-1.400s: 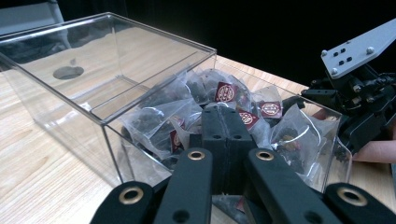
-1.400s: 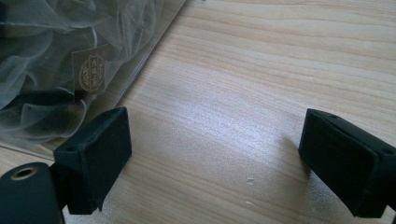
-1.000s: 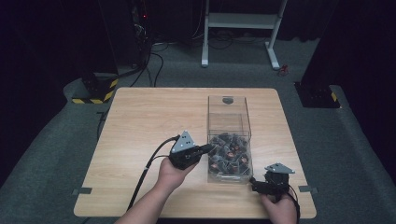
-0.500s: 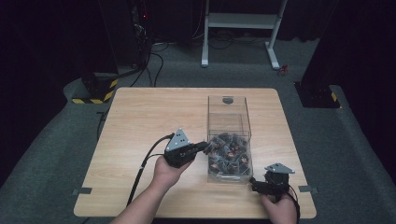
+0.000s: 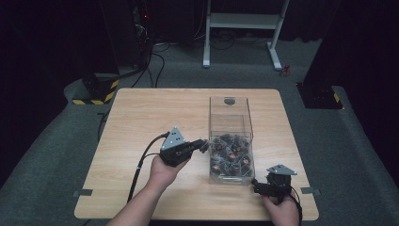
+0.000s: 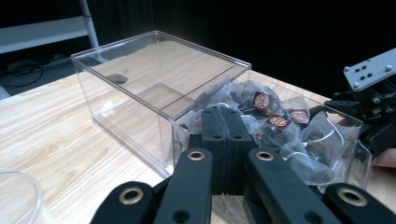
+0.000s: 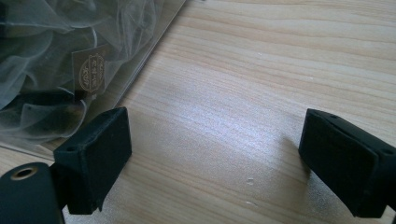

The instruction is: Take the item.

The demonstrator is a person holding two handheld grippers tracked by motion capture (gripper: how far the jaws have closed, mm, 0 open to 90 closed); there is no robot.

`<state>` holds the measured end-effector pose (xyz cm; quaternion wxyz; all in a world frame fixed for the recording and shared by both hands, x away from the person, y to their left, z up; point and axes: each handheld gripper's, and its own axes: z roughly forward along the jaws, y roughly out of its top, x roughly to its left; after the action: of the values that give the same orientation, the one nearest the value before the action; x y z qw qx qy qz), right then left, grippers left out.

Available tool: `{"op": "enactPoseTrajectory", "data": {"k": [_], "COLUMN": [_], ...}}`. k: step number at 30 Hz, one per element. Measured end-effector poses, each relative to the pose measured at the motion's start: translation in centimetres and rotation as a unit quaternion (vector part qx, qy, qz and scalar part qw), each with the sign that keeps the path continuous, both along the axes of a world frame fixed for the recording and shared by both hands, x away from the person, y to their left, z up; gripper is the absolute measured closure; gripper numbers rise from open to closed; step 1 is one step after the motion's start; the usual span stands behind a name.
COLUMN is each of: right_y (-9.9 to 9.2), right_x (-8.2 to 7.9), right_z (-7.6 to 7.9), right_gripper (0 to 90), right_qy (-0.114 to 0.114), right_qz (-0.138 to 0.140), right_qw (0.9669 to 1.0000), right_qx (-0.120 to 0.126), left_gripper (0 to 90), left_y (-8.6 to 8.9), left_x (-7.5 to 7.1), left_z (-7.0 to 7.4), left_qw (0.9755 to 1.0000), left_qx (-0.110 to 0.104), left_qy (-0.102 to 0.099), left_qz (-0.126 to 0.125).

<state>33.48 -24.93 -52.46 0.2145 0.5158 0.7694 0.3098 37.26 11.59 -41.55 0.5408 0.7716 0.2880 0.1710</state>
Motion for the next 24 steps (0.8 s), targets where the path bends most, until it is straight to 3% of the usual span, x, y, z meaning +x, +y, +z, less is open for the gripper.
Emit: {"op": "enactPoseTrajectory", "data": {"k": [24], "right_y": [0.0], "right_x": [0.0], "right_z": [0.0], "right_gripper": [9.1], "right_qy": [0.0], "right_qz": [0.0], "right_qw": [1.0], "right_qx": [0.0], "left_gripper": [90.0], "left_y": [3.0], "left_x": [1.0], "left_z": [0.4], "left_qw": [0.9993], "left_qx": [0.0], "left_qy": [-0.003], "left_qz": [0.036]}}
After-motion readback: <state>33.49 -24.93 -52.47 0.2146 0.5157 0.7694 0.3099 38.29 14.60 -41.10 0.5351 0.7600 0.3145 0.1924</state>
